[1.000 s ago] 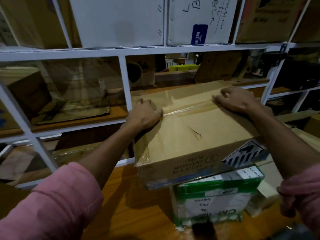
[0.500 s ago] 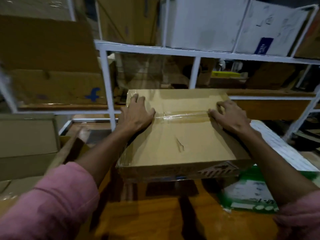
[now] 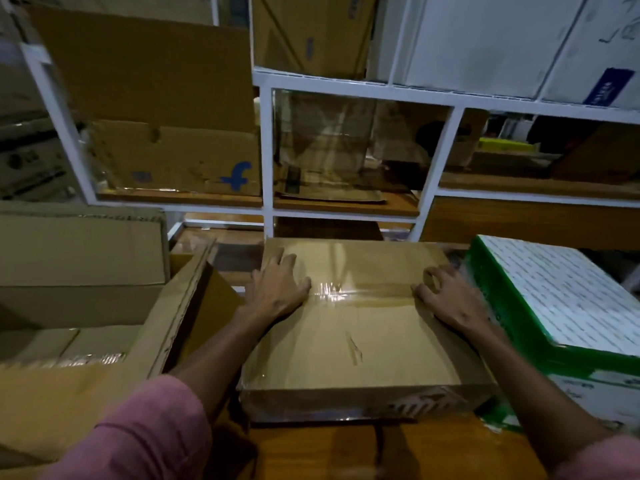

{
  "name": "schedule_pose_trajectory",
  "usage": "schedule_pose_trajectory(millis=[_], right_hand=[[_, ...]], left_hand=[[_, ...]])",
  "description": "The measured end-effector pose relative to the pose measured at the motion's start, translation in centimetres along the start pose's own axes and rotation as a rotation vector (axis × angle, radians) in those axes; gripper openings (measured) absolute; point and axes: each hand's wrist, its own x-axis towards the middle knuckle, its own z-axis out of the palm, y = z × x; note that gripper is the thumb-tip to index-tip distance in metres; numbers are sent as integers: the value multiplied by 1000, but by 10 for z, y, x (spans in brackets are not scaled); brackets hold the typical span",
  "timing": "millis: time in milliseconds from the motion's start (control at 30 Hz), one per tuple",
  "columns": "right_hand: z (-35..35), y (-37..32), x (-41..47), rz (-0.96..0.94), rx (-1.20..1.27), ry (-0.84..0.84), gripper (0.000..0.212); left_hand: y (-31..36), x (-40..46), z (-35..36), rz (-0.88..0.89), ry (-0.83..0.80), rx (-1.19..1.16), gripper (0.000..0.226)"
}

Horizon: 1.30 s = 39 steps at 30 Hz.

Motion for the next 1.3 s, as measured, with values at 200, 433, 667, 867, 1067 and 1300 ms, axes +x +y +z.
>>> schedule_pose_trajectory(millis=[200, 433, 667, 867, 1067, 1300], right_hand=[[69, 42, -20, 71, 66, -142, 50], [119, 59, -20, 109, 67, -303, 31], [146, 60, 5, 314, 373, -314, 84], [121, 37, 18, 246, 410, -136, 85], [70, 15, 33, 94, 750, 192, 85], [96, 53, 18, 239, 727, 169, 75]], left_hand=[[3, 1, 40, -29, -45, 48, 71], [6, 13, 67, -84, -26, 262, 62], [-29, 22, 89, -399, -222, 69, 73], [-41, 6, 103, -552, -214, -92, 95], [-3, 15, 53, -370, 272, -432, 95], [-15, -8, 57, -327, 329, -438, 71]])
